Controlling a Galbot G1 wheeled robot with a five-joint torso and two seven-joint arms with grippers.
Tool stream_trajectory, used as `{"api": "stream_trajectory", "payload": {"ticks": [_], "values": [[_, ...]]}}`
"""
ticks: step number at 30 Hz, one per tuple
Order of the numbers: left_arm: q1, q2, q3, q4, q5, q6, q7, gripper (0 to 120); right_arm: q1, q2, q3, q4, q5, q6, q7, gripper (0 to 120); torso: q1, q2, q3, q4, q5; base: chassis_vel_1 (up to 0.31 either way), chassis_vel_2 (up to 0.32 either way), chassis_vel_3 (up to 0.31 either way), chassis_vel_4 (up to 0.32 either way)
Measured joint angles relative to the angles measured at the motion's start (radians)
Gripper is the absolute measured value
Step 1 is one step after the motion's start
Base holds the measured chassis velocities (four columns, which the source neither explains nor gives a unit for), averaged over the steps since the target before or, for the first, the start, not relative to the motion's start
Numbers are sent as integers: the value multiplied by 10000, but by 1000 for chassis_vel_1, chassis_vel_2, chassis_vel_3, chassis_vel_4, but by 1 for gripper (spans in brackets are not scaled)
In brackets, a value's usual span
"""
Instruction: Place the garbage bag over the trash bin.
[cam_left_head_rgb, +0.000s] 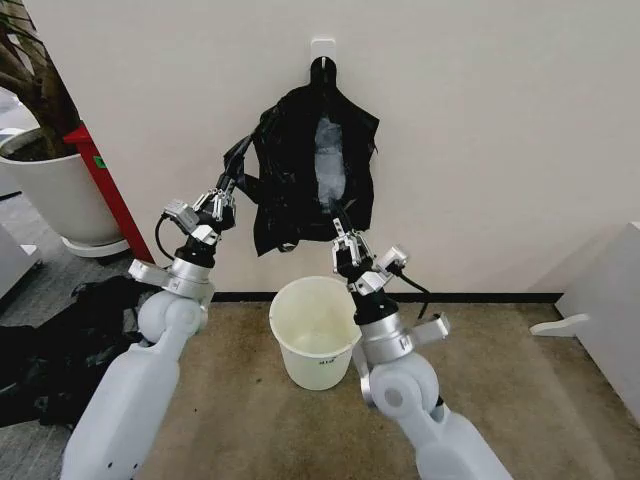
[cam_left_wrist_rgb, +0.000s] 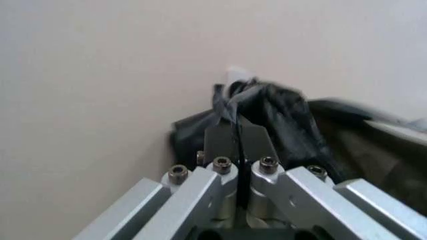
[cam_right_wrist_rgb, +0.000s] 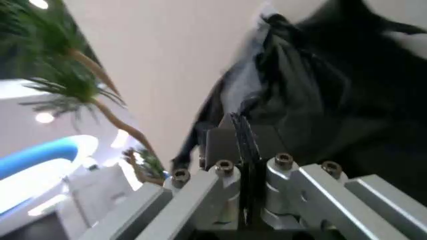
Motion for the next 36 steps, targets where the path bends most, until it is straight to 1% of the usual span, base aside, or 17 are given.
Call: {"api": "stream_trajectory", "payload": {"ticks": [1,3,6,10,12,14,17,18,20,23,27,28,31,34,36], "values": [[261,113,-138,-211,482,75,-351,0,-302,-46,-4,188,-209,-23,203,0,0,0,0,2,0,0,0,0,0],[708,297,-356,-570,1053,247,-894,0,-864,-137,-5,517,-499,-41,461,0,0,-2,0,1,0,0,0,0,0],[988,408,-486,-840,1309,463,-1275,0,-1344,-192,-14,757,-829,-44,582,0,0,-2,-1,2,-1,0,0,0,0],[1082,442,-433,-900,1338,668,-1389,0,-1520,-193,69,700,-1091,-6,575,0,0,-2,-1,1,0,0,0,0,0],[1075,401,-293,-787,1337,809,-1379,0,-1422,-164,192,467,-1126,15,578,0,0,-2,0,0,4,0,0,0,0],[1066,367,-189,-688,1330,908,-1347,0,-1341,-146,261,347,-1128,27,585,0,0,-2,1,1,0,0,0,0,0],[1006,289,132,-314,1256,1047,-1191,0,-1072,-92,388,-94,-1132,78,597,0,0,-2,2,0,2,0,0,0,0],[956,240,286,-124,1145,1050,-1047,0,-934,-63,418,-310,-1161,115,597,0,0,-2,2,1,-2,0,0,0,0],[915,213,371,-23,1047,1050,-963,0,-856,-42,433,-419,-1187,140,597,0,0,-2,2,1,0,0,0,0,0],[646,96,762,361,612,1019,-712,0,-581,31,527,-751,-1295,225,581,0,1,-2,2,0,2,0,0,0,0],[269,-50,1307,839,170,1012,-652,0,-239,84,679,-1063,-1506,263,597,0,1,-2,2,1,2,0,0,0,0],[269,-50,1307,839,170,1012,-652,0,-239,84,679,-1063,-1506,263,597,0,1,-2,2,1,2,0,0,0,0],[-3,-241,1765,1332,97,1002,-640,0,-112,100,761,-1228,-1627,258,765,0,1,-2,2,0,2,0,0,0,0],[-70,-475,2126,1804,338,959,-642,0,-200,56,723,-1325,-1710,130,1215,0,1,-2,2,0,1,0,0,0,0],[-69,-506,2169,1853,387,950,-642,0,-235,43,702,-1343,-1723,112,1282,0,1,-2,2,0,1,0,0,0,0]]}}
